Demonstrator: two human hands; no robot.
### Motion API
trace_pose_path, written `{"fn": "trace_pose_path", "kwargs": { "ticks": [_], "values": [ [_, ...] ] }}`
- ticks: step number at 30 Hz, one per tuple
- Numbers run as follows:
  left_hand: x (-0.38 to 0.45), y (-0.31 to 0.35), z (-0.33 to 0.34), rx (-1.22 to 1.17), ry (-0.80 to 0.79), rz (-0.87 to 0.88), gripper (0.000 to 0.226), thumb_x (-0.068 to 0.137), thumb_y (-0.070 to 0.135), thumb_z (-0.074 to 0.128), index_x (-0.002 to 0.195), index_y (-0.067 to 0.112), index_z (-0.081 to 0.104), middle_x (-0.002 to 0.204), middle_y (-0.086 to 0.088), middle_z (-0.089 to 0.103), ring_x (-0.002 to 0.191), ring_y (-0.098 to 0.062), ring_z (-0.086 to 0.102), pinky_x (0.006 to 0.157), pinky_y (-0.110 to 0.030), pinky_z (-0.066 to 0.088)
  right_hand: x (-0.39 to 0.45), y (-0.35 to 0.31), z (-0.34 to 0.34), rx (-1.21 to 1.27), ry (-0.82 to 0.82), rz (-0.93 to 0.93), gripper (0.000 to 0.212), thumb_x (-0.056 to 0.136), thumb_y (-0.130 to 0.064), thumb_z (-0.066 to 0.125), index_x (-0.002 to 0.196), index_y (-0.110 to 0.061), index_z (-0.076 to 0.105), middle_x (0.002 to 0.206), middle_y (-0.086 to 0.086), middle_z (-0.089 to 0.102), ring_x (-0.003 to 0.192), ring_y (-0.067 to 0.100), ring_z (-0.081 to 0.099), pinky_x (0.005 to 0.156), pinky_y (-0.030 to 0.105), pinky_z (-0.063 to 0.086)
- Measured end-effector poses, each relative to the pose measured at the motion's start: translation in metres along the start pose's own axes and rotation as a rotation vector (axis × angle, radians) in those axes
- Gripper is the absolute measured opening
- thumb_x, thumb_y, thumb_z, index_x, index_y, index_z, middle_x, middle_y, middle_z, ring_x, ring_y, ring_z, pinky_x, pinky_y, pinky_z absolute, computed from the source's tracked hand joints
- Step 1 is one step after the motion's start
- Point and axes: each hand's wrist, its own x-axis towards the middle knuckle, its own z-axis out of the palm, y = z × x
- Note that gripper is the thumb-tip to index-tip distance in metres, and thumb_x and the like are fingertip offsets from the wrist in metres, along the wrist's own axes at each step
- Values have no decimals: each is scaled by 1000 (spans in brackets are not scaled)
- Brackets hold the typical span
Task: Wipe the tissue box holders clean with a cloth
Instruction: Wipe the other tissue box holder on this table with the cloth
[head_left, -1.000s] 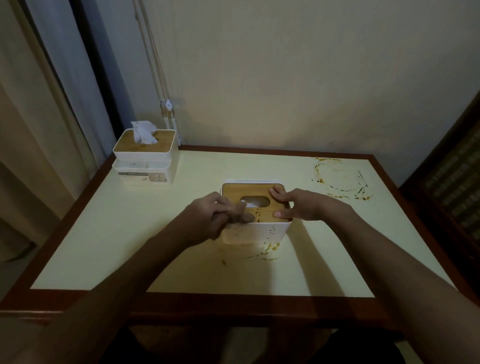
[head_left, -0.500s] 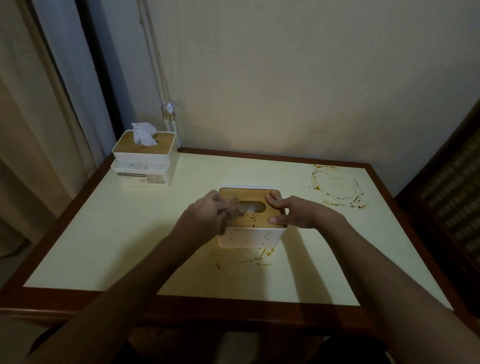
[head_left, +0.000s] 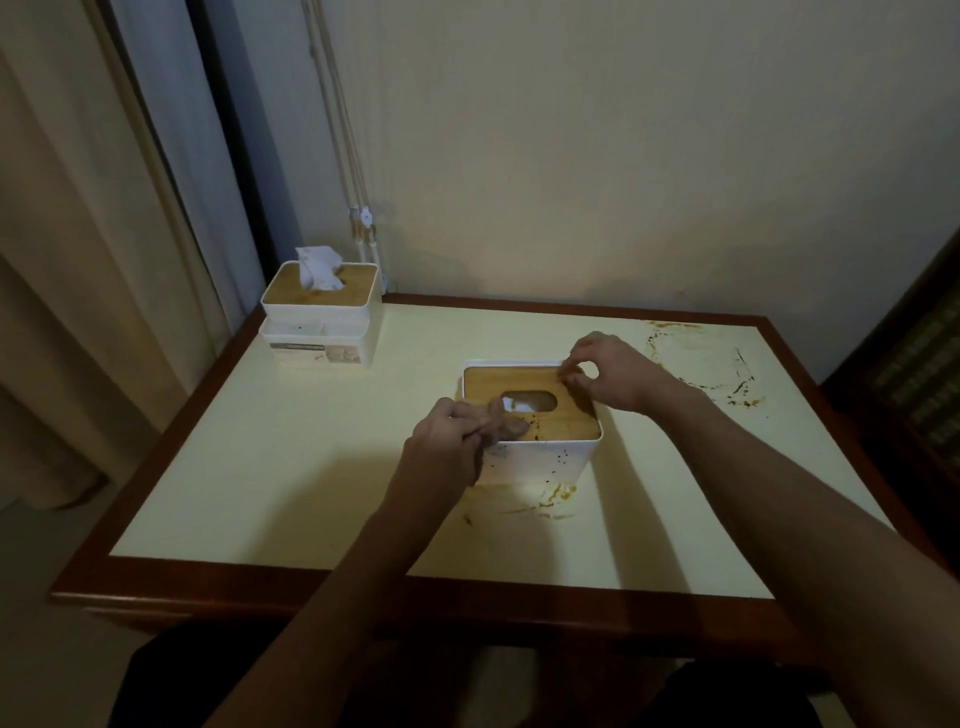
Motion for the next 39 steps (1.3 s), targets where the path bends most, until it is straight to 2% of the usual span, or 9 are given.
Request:
{"fn": "trace_pose_path", "kwargs": {
  "ticks": [6,12,16,19,25,29,33,37,39],
  "values": [
    [1,-8,4,-14,-6,42,24,77,10,56,92,7,75,85,-12,64,77,-24,66,65,-25,51,-8,11,17,174,-2,48,27,95,-21,50,121,-22,56,124,3,57,113,20,52,92,31,40],
    [25,-19,10,66,-56,-253,26,95,16,51,117,14,64,98,-5,54,91,-17,55,70,-21,36,-34,11,16,34,-91,-13,36,100,-27,42,135,-34,47,106,1,47,100,17,50,81,26,36],
    [48,-25,14,91,-42,-226,29,97,28,47,117,16,63,95,-2,51,89,-16,53,70,-23,34,-57,-3,18,48,-282,-2,47,101,-37,37,146,-40,25,130,2,52,116,19,51,91,24,35],
    [71,-31,18,147,-102,-143,31,96,30,49,119,16,64,95,-6,54,84,-17,51,64,-22,36,-62,-14,24,126,-388,70,61,97,-51,38,148,-45,6,131,5,55,105,16,54,91,25,38],
    [106,-46,22,236,-264,-113,26,91,21,58,114,11,65,102,-9,60,94,-26,59,77,-37,49,-44,-26,21,48,-430,109,76,96,-50,42,152,-26,-4,141,12,47,117,25,53,96,29,40],
    [81,-32,5,216,-316,4,25,93,20,56,114,9,65,106,-5,57,92,-16,55,76,-27,44,-42,-29,19,54,-443,120,79,95,-48,45,152,-22,-5,137,11,50,110,23,58,95,30,44],
    [22,-4,-26,42,-432,108,11,93,20,57,101,22,64,93,13,50,67,-2,55,57,-11,41,-38,-30,20,41,-458,122,80,96,-46,45,152,-20,-5,136,10,52,111,23,59,98,33,45],
    [2,7,-38,65,-467,142,27,95,21,54,120,24,64,94,14,44,74,-1,53,59,-5,37,-35,-30,20,69,-476,133,80,96,-46,46,152,-23,-6,123,9,61,100,20,63,96,32,45],
    [16,6,-34,37,-456,144,24,95,21,53,114,26,67,91,14,47,67,1,51,57,-6,39,-34,-29,21,81,-493,135,80,96,-46,46,152,-24,-7,116,9,65,93,18,65,94,32,47]
  ]
}}
